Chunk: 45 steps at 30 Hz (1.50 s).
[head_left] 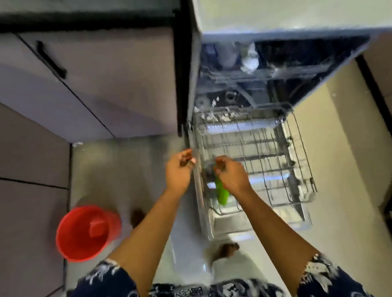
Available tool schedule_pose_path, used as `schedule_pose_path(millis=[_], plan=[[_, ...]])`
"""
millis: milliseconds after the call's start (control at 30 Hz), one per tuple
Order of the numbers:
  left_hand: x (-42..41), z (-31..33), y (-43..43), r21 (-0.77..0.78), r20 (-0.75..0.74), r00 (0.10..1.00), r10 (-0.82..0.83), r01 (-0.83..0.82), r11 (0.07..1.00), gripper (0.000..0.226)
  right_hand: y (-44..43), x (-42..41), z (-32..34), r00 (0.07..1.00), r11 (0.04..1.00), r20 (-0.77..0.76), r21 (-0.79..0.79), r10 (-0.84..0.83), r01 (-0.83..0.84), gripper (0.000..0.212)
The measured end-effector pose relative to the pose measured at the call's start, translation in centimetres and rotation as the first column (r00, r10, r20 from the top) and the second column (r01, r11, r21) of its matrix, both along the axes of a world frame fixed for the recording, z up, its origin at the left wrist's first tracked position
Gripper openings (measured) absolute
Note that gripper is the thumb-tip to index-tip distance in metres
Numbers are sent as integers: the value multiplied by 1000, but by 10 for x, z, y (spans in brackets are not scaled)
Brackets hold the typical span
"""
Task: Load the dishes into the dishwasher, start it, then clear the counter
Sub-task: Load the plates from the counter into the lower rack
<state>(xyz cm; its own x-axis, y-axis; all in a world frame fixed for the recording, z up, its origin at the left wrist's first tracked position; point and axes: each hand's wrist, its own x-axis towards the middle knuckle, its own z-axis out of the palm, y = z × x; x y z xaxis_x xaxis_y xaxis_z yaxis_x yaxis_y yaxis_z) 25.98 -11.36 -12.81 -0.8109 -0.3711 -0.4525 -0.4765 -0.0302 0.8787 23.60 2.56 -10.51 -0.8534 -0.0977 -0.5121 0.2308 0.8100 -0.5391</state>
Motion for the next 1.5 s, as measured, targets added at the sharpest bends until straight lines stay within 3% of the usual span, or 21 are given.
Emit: schedule_pose_path(millis=[100, 200, 333, 500, 667, 833, 967, 1067, 1167, 1333, 1433, 1500], plan=[[-13, 48, -88, -50, -117, 993, 17, -22, 999, 23, -92, -27, 49, 990, 991, -130, -113, 50, -65, 31], [-27, 99, -199, -207, -203, 979, 4, -47, 977, 22, -188, -55, 96, 960, 966, -230, -167, 157, -198, 28], [-41, 179, -347, -315, -326, 936, 136, -243, 918, 21, -312, -95, 159, 885, 917, -411, -222, 220, -331, 28], [-60, 227, -467, -305, -396, 863, 314, -446, 841, 21, -418, -144, 206, 821, 865, -491, -231, 291, -445, 28], [-67, 221, -549, -391, -312, 809, 498, -587, 709, 31, -510, -201, 211, 781, 820, -445, -157, 438, -550, 34], [-86, 198, -620, -491, -105, 762, 639, -599, 633, 53, -619, -237, 196, 741, 762, -379, -127, 554, -635, 42], [-103, 186, -642, -295, -125, 667, 735, -732, 614, 59, -671, -261, 182, 811, 811, -298, -158, 504, -563, 38], [-108, 188, -646, -93, -205, 493, 845, -870, 485, 60, -682, -272, 173, 830, 812, -282, -215, 481, -543, 34], [-108, 192, -653, 112, -209, 320, 924, -931, 347, 64, -683, -284, 174, 892, 769, -195, -454, 408, -451, 41], [-115, 220, -666, 443, -160, 275, 948, -838, 318, 30, -709, -308, 207, 893, 622, -144, -669, 427, -406, 27], [-117, 230, -685, 536, -122, 147, 982, -823, 190, 31, -747, -333, 226, 878, 590, -201, -673, 435, -447, 22], [-115, 236, -700, 591, -101, 22, 995, -803, 78, 32, -779, -355, 229, 840, 650, -323, -532, 437, -543, 30]])
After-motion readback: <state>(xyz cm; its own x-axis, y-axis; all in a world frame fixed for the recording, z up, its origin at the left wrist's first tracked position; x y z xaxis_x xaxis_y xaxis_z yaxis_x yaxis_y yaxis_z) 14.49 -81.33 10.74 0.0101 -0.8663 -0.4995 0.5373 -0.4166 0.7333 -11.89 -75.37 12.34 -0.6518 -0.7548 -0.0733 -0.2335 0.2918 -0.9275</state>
